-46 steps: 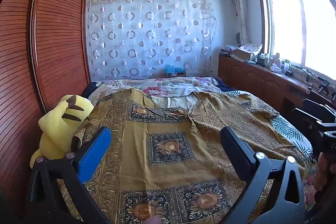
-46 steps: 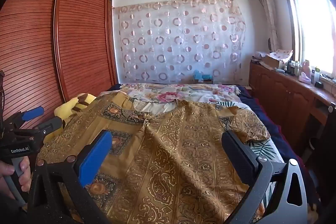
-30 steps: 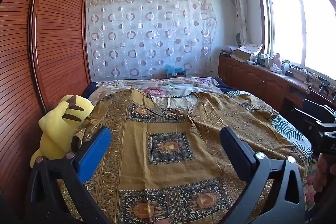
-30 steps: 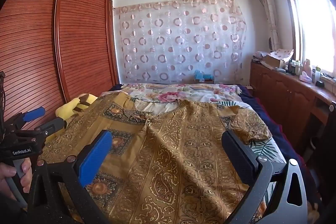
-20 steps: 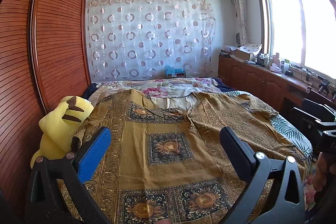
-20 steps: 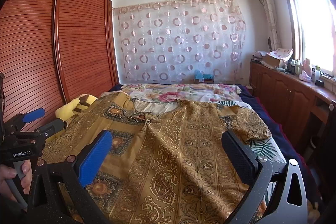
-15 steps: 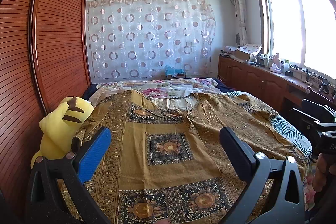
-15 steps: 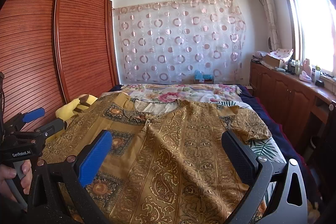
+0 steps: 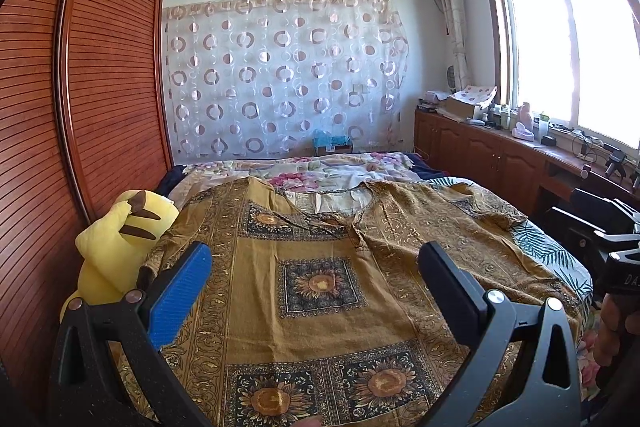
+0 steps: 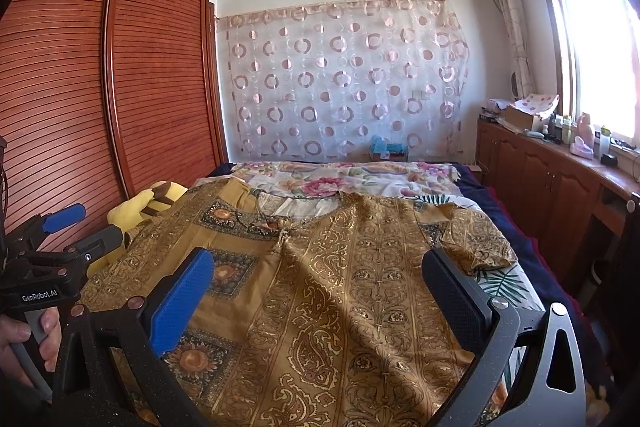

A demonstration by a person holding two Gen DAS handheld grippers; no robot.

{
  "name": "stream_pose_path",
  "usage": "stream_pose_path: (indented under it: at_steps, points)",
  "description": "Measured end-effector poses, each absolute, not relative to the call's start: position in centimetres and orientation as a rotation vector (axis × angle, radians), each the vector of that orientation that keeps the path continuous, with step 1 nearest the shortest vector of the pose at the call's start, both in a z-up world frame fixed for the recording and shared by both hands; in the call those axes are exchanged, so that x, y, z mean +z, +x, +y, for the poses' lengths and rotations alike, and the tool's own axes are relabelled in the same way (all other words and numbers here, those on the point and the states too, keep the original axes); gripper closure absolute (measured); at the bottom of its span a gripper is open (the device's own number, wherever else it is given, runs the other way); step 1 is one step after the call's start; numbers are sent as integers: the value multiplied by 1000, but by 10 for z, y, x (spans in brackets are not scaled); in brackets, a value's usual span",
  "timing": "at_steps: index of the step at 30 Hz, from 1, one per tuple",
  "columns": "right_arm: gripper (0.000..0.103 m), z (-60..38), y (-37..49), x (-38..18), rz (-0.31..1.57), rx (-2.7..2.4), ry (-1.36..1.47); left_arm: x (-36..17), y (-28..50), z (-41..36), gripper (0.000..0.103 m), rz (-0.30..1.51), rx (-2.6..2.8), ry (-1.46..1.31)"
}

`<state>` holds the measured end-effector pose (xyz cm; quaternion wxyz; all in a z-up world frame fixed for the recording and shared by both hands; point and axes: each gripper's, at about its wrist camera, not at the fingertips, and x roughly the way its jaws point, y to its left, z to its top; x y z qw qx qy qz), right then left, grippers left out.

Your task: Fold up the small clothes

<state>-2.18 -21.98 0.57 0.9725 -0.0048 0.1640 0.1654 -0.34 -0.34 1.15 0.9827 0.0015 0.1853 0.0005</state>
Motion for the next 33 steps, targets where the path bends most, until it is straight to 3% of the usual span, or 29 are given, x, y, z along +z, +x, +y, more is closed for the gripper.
stream_pose_path:
  at_steps: [33]
  points:
    - [0,-219,-25,7,322,337,-6,21,-12,-10,0,356,-1,16]
